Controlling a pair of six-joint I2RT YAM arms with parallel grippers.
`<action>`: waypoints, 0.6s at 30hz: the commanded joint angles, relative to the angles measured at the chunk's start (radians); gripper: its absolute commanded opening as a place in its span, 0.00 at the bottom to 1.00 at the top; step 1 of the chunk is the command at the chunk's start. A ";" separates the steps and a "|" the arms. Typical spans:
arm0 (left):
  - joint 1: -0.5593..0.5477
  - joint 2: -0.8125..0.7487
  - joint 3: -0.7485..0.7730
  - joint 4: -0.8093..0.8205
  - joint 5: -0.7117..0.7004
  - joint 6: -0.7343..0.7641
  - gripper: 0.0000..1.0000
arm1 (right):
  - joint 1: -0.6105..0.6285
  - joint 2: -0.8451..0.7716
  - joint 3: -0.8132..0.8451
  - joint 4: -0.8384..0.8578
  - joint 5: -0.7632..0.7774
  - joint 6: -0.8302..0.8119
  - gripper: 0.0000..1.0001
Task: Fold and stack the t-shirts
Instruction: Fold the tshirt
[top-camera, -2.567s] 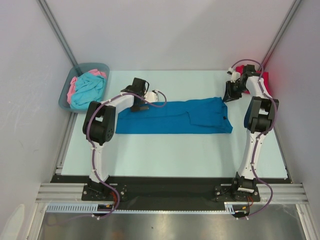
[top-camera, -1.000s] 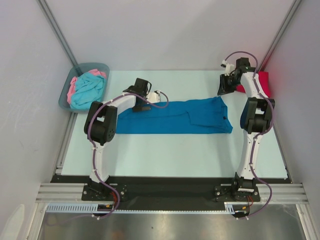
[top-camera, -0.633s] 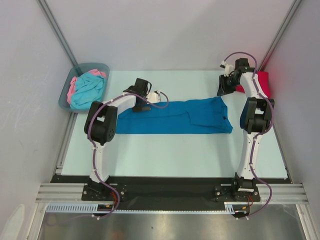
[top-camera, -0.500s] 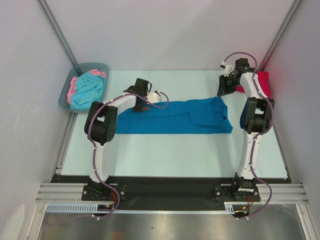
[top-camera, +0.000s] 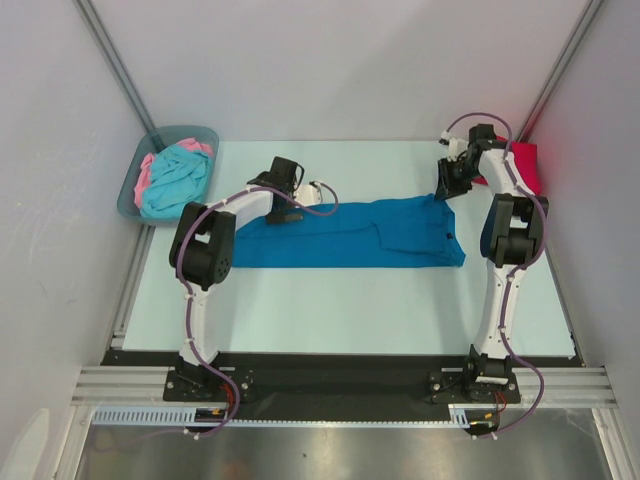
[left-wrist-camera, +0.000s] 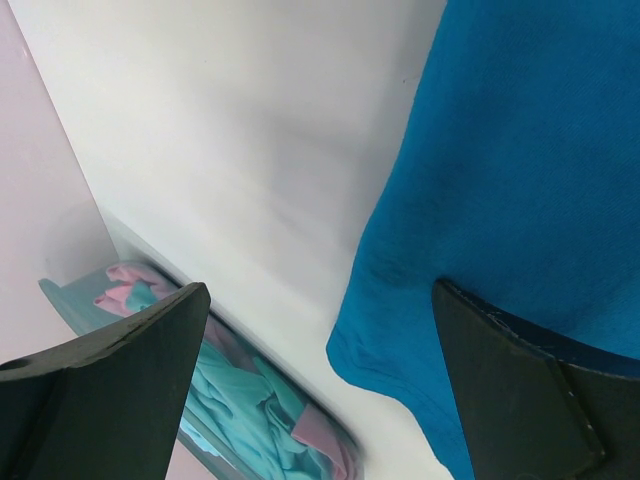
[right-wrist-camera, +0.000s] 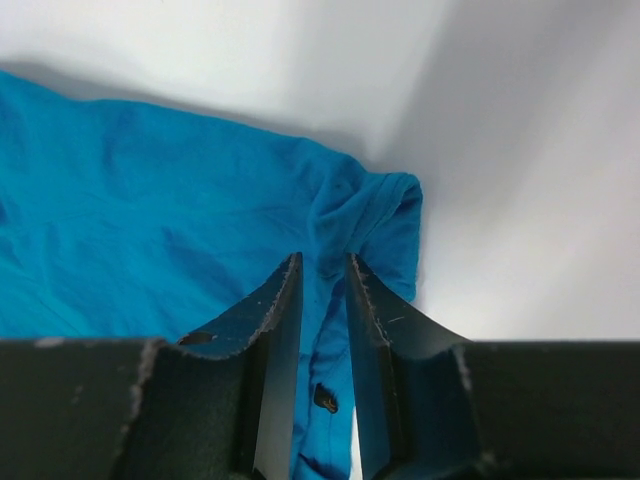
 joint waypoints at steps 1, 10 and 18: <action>-0.010 0.019 0.036 -0.004 0.027 -0.035 1.00 | -0.003 -0.019 -0.014 0.013 0.006 -0.012 0.28; -0.013 0.018 0.039 -0.006 0.027 -0.032 1.00 | 0.000 -0.011 -0.027 0.019 0.013 -0.016 0.15; -0.017 0.019 0.045 -0.004 0.023 -0.031 1.00 | -0.003 -0.025 -0.047 0.028 0.042 -0.024 0.00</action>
